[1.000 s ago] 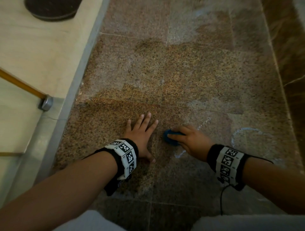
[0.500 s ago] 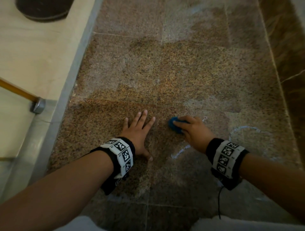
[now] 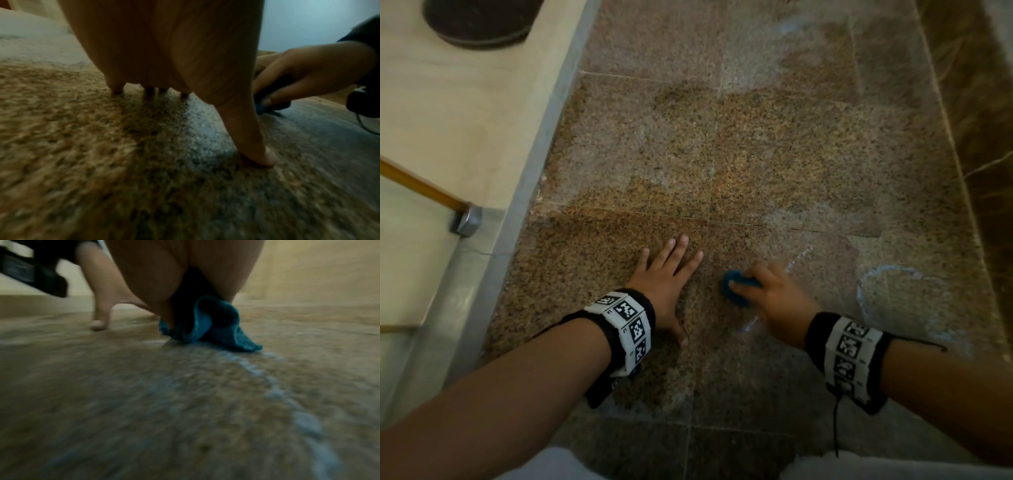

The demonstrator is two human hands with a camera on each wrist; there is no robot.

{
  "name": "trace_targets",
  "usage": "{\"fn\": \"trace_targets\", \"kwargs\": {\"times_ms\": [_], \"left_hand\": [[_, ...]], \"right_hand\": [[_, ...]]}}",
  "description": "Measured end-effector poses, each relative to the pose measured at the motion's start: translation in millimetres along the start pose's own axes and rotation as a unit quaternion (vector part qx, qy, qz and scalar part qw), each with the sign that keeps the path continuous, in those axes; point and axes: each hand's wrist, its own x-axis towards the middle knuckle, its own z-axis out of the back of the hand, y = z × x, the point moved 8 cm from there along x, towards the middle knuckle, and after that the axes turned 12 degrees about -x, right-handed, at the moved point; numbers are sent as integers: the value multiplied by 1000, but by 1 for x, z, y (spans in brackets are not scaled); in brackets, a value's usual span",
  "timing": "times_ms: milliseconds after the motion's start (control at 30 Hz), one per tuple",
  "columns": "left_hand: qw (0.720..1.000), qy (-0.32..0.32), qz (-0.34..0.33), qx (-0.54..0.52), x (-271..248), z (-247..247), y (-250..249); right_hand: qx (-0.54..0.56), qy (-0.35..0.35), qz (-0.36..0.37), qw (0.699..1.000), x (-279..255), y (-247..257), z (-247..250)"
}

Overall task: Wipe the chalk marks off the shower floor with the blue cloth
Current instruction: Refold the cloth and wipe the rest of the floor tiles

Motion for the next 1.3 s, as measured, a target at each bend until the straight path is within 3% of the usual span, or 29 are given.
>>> {"fn": "trace_targets", "kwargs": {"times_ms": [67,133,200,300,367,433,500,567,633,700,767,800,933,1033,1100,1200,1233,1300], "left_hand": [[1000,8,-1,1,-2,-3,0],[1000,13,2,3,-4,-6,-2],[1000,17,6,10,-7,-9,-4],[1000,15,11,14,-11,-13,-4],[1000,18,11,12,-12,-13,-5],[1000,20,12,12,-12,-13,-5],[1000,18,13,13,-13,-12,-6],[1000,16,15,10,-13,-11,-7],[1000,18,14,6,-14,-10,-8],[1000,18,15,4,-15,-8,-8],[1000,16,16,4,-14,-8,-7],[1000,14,16,5,-14,-8,-7],[1000,7,15,6,-13,-10,-6],[1000,12,15,7,-13,-9,-6],[1000,12,15,7,-13,-9,-7],[1000,15,16,8,-13,-9,-7],[1000,15,17,8,-12,-9,-6],[1000,15,17,8,-12,-9,-6]], "right_hand": [[-5,20,115,993,-17,41,-8],[-5,49,177,983,-27,62,-14],[2,58,171,984,-16,52,-12],[-11,78,55,995,6,13,-6],[-12,90,23,996,4,9,-10],[-2,44,74,996,-5,37,-3],[-10,37,176,984,-24,71,-10],[-13,49,222,974,-27,80,-12],[22,71,183,980,-12,61,-12],[23,76,74,994,4,28,-10],[15,49,26,998,4,20,-7],[12,22,43,999,0,29,-3],[-25,10,241,970,-38,92,-12],[-37,12,302,953,-43,93,-19],[-28,-3,257,966,-30,68,-20],[18,-48,105,993,-14,27,-7],[16,-57,87,994,-17,27,-4],[-17,-62,131,989,-29,53,-6]]}}
